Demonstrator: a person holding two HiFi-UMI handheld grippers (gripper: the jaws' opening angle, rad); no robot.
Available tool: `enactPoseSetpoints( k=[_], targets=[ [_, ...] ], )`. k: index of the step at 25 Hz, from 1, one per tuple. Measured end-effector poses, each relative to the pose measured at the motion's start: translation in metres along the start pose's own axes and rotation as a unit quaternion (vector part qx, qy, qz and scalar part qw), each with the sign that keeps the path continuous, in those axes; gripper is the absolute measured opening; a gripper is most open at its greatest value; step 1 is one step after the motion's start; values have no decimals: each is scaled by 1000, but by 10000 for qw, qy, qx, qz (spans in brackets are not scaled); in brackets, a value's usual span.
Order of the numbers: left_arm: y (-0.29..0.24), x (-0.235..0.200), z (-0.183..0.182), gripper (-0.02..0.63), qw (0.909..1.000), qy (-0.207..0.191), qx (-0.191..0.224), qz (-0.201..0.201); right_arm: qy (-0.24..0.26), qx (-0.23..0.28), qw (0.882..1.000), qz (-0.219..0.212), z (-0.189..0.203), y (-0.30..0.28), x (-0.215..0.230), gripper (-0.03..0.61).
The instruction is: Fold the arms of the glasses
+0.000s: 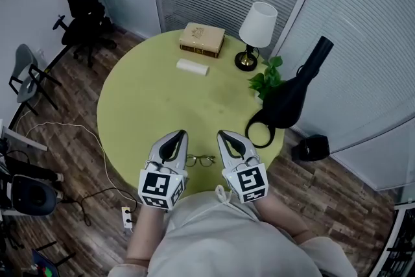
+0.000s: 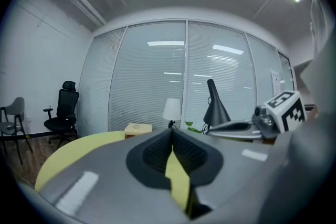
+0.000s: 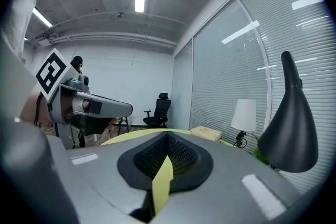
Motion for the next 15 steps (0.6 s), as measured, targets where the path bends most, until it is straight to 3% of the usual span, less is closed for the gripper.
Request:
enactPoseSetpoints(
  k=[15],
  targets=[
    [14, 0, 2, 6, 9999, 18, -9, -118, -14, -188, 9997, 142, 4, 13, -5, -2]
  ],
)
Point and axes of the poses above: the fingertips, and each gripper's own axes: y backward along the fingers, x to its right, z out of its underside, the point moved 2 cm from there along y, backward along the fingers, and after that the axes turned 9 degrees about x, right-handed, at the moved point
